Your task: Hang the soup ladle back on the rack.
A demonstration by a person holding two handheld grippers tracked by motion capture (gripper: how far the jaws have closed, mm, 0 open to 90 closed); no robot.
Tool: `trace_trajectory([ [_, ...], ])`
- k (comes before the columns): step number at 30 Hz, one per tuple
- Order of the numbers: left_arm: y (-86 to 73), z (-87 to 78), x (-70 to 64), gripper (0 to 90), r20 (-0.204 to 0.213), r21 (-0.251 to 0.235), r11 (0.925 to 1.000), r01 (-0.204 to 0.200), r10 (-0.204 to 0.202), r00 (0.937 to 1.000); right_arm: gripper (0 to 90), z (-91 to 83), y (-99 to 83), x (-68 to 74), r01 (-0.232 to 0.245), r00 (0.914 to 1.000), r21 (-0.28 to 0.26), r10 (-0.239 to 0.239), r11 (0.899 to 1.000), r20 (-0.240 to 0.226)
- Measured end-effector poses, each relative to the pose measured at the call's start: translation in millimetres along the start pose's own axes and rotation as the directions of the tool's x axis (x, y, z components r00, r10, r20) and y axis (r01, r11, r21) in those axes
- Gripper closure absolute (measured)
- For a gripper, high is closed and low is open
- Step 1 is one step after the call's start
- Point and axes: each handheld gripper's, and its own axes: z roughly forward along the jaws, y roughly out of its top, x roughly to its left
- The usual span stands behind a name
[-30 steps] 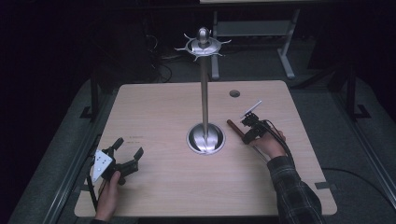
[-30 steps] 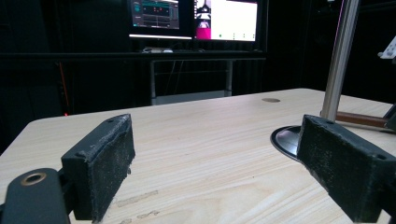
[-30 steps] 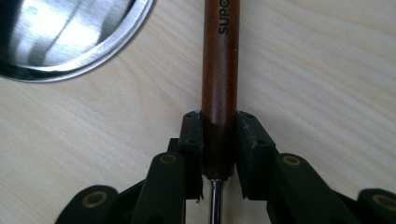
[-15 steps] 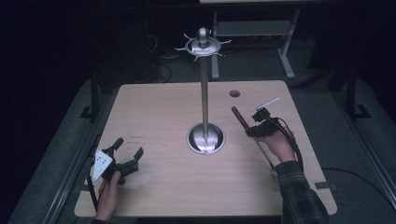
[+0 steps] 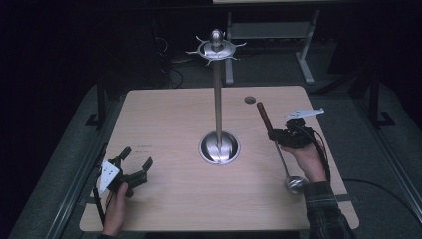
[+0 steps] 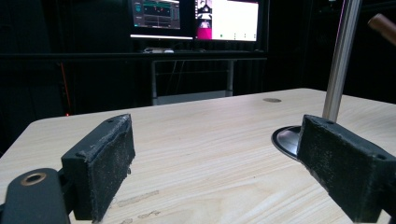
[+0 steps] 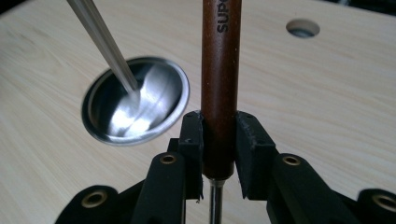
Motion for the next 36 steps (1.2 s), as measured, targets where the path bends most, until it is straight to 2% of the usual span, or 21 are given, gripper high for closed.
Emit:
trace_trajectory([
  [5, 0.0, 0.0, 0.0, 10.6, 0.0, 0.0, 1.0, 0.0, 0.0, 1.0, 73.2, -8.7, -2.5, -0.4, 0.005, 0.9991, -0.071, -0.008, 0.997, -0.041],
  [8, 0.0, 0.0, 0.0, 10.6, 0.0, 0.0, 1.0, 0.0, 0.0, 1.0, 73.2, -12.0, -3.6, -0.7, -0.015, 0.9978, -0.11, 0.008, 0.994, -0.066],
  [16, 0.0, -0.2, 0.4, 10.6, 0.0, 0.002, 1.0, 0.001, -0.001, 1.0, 73.3, -19.8, -1.2, 3.4, -0.026, 0.9957, -0.159, 0.011, 0.987, -0.092],
  [25, 0.1, -1.0, 1.1, 10.6, 0.014, 0.001, 1.0, -0.005, 0.005, 0.9999, 73.4, -32.0, 7.6, 19.4, 0.001, 0.9939, -0.24, -0.028, 0.971, -0.107],
  [30, 0.1, 0.6, -0.2, 10.6, 0.0, -0.006, 1.0, 0.004, -0.004, 1.0, 73.3, -35.3, 13.1, 29.4, 0.028, 0.9907, -0.258, -0.061, 0.966, -0.122],
  [36, 0.3, 1.5, 0.4, 10.6, -0.018, 0.007, 1.0, 0.002, -0.002, 0.9998, 73.3, -43.1, 27.6, 41.7, 0.051, 0.9872, -0.297, -0.093, 0.954, -0.13],
])
